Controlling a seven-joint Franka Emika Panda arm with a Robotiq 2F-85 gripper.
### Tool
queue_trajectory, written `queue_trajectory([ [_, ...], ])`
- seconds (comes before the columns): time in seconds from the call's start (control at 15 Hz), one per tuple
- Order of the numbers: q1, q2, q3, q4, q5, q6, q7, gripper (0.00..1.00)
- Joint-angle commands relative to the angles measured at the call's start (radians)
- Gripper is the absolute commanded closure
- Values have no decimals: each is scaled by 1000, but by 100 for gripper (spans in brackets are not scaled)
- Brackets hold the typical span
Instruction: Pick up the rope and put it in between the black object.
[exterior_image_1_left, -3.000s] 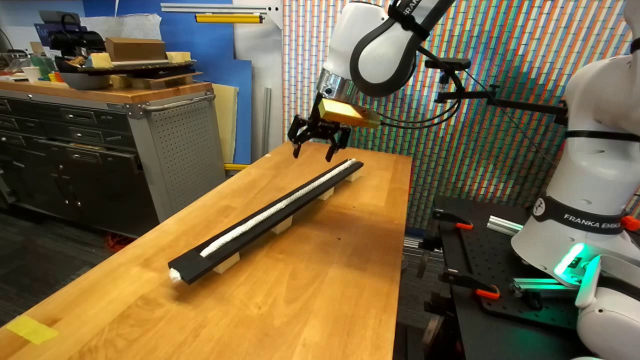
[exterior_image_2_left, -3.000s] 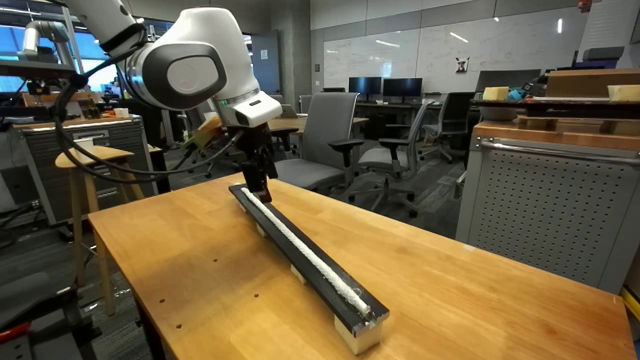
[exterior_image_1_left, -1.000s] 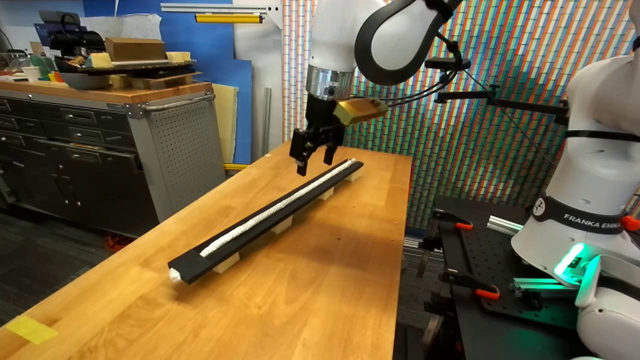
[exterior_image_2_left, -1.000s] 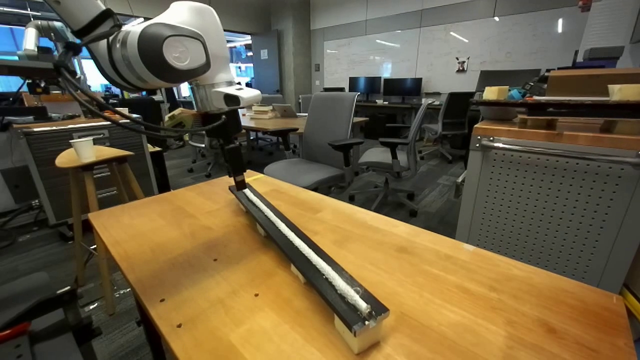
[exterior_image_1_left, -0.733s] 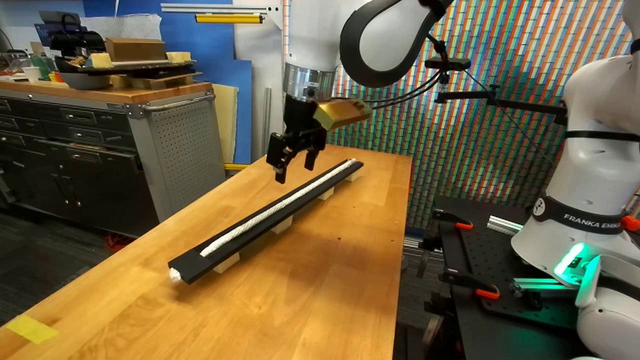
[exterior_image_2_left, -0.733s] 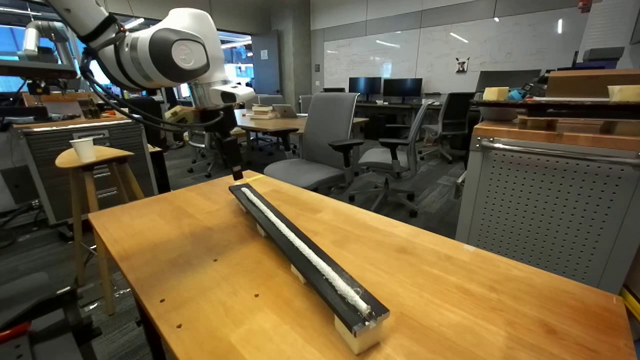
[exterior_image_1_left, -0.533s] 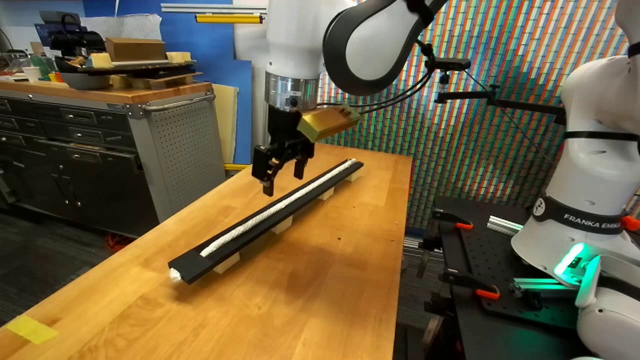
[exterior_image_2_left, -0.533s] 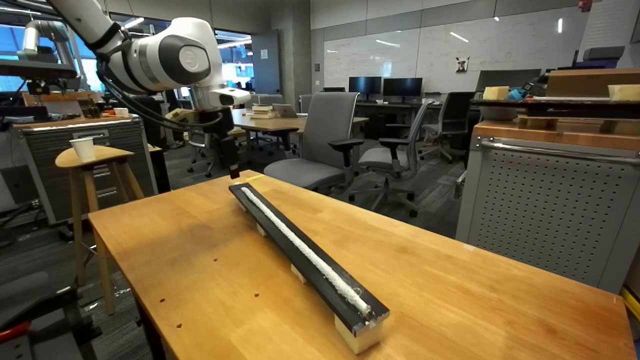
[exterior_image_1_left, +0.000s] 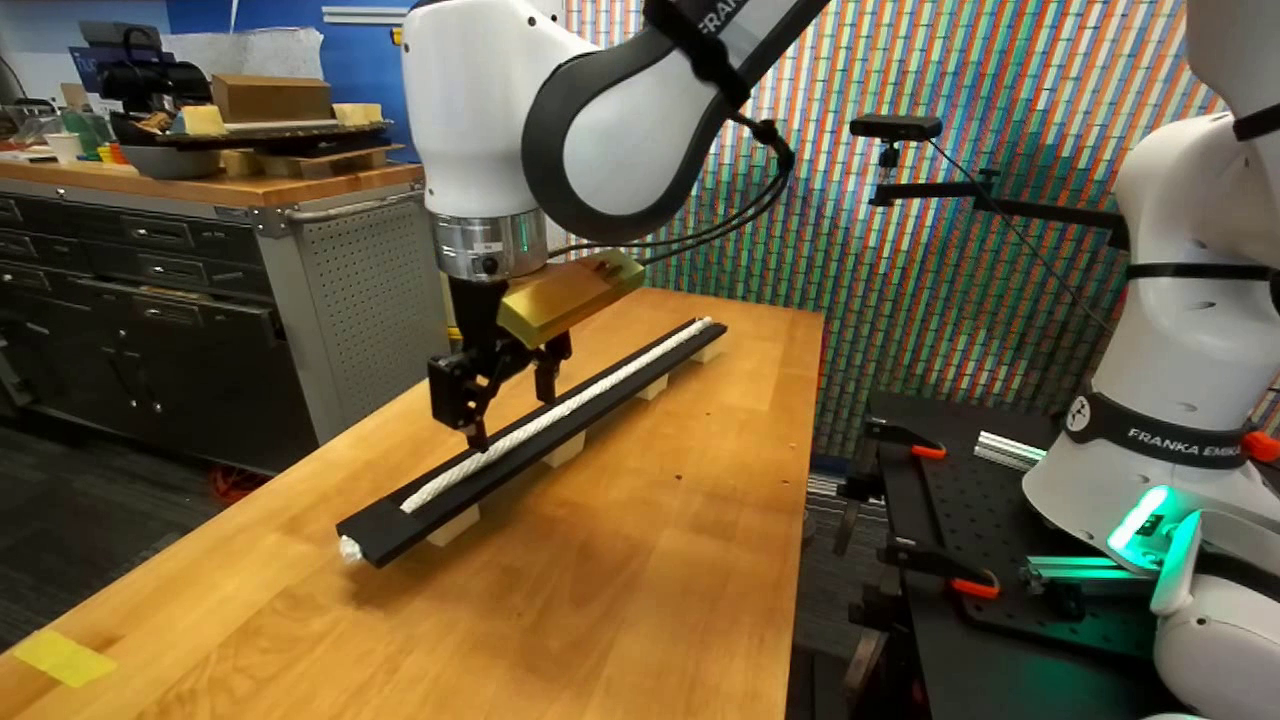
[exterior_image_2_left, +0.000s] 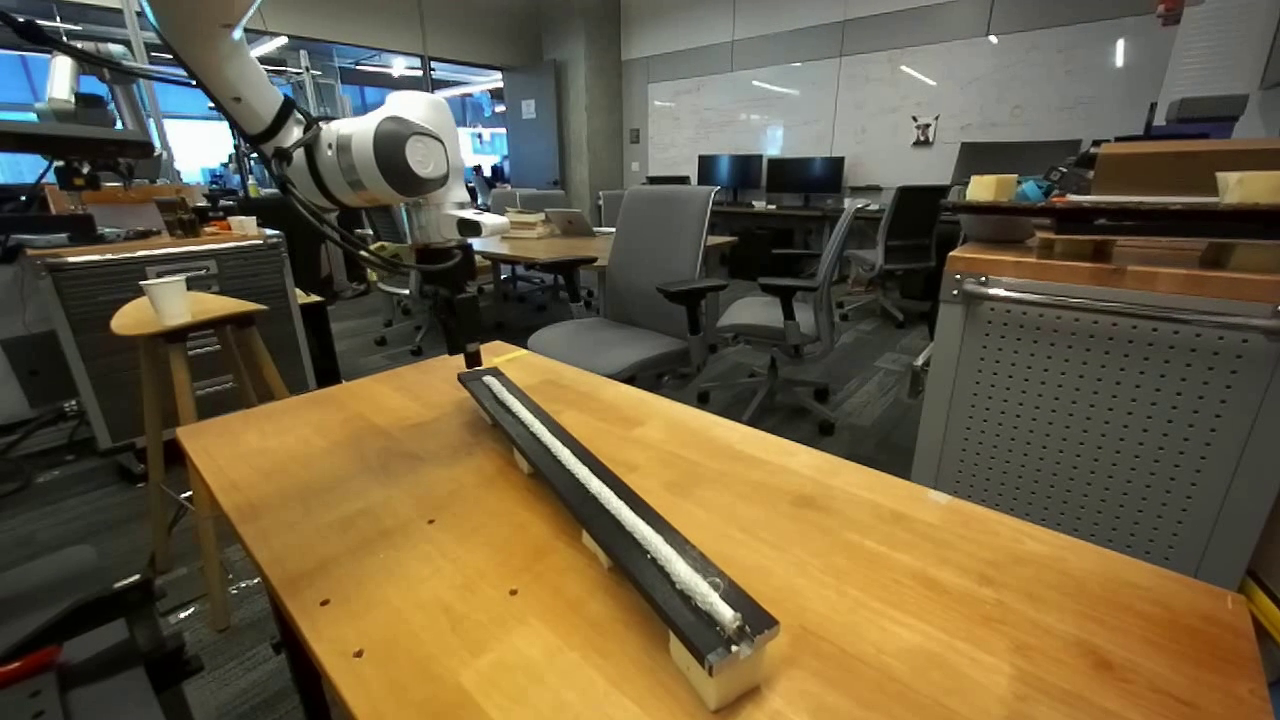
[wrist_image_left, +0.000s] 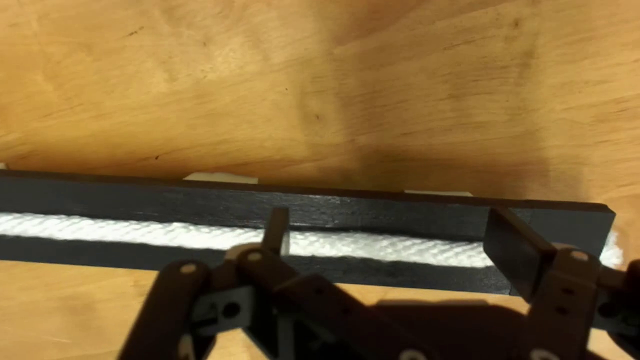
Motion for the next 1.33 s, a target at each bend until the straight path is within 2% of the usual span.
queue_trajectory([
  [0.0, 23, 107, -16, 192, 21, -105, 1, 0],
  [0.53, 43, 238, 1, 408, 81, -169, -13, 0],
  [0.67, 51, 256, 2, 436, 106, -181, 0, 8],
  [0.8, 70, 269, -13, 450, 113, -162, 38, 22],
  [0.93, 81, 282, -25, 464, 106, -154, 72, 46],
  [1.27, 79, 300, -31, 478, 112, -138, 138, 85],
])
